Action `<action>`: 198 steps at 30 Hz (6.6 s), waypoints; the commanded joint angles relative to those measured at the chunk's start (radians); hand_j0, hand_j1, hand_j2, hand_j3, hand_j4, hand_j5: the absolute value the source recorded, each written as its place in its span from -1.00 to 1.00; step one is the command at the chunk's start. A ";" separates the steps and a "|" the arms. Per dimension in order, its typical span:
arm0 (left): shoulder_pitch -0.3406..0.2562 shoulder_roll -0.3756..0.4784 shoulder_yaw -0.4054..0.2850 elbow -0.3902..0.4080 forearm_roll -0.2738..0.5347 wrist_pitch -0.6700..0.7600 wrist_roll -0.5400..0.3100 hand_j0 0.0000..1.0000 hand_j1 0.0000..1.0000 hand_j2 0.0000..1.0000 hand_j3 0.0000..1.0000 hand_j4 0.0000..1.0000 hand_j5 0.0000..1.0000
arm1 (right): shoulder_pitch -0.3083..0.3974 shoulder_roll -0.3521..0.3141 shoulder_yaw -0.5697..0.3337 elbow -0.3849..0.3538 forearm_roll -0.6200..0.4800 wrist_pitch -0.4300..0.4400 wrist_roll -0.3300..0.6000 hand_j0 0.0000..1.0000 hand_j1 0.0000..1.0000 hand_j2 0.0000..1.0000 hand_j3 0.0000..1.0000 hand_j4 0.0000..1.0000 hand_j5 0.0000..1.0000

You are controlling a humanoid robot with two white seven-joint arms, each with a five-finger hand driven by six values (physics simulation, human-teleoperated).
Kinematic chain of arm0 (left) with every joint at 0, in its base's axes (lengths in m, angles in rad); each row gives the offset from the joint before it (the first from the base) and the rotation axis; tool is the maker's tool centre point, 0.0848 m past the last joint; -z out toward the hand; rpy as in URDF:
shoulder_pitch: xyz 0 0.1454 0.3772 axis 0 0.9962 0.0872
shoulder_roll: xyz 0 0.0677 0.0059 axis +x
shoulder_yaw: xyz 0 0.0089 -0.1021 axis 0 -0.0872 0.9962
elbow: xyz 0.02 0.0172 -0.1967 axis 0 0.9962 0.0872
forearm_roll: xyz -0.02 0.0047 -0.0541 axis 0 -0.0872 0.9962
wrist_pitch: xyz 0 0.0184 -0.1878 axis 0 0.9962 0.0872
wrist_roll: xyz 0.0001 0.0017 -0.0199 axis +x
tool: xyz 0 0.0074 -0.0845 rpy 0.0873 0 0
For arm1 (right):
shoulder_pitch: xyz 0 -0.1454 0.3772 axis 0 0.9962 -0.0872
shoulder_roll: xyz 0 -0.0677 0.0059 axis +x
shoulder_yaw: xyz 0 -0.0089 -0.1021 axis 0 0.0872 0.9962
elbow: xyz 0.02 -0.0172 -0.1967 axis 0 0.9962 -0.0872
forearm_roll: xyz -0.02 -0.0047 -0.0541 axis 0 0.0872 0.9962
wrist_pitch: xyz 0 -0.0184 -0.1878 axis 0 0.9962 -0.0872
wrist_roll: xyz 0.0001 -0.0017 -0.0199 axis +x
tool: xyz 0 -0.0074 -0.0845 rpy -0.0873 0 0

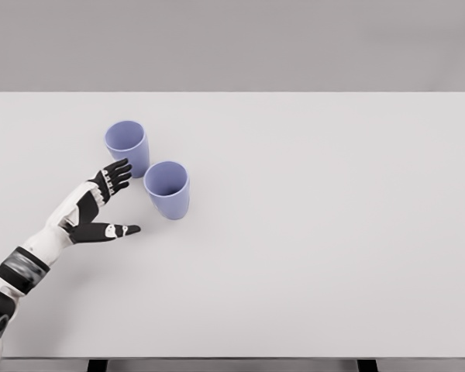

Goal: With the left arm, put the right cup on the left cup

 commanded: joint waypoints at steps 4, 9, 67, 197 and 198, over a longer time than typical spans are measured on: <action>-0.002 -0.007 -0.006 0.001 0.004 0.000 0.000 1.00 1.00 1.00 1.00 1.00 1.00 | 0.000 0.000 0.000 0.000 -0.001 0.000 0.000 1.00 1.00 1.00 1.00 1.00 1.00; -0.015 -0.009 -0.014 0.008 0.002 0.000 0.000 1.00 1.00 1.00 1.00 1.00 1.00 | 0.000 0.000 0.000 0.000 -0.001 0.001 0.000 1.00 1.00 1.00 1.00 1.00 1.00; -0.129 -0.050 -0.093 0.088 -0.011 0.020 0.000 1.00 1.00 1.00 1.00 1.00 1.00 | 0.000 0.000 0.000 0.000 -0.001 0.000 0.000 1.00 1.00 1.00 1.00 1.00 1.00; -0.201 -0.087 -0.129 -0.096 -0.007 0.137 0.000 0.51 0.51 0.51 0.51 0.51 0.51 | 0.000 0.000 0.000 0.000 -0.001 0.000 0.000 1.00 1.00 1.00 1.00 1.00 1.00; -0.202 -0.087 -0.126 -0.096 -0.007 0.137 0.001 0.51 0.51 0.51 0.51 0.51 0.51 | 0.000 0.000 0.000 0.000 -0.001 0.000 0.000 1.00 1.00 1.00 1.00 1.00 1.00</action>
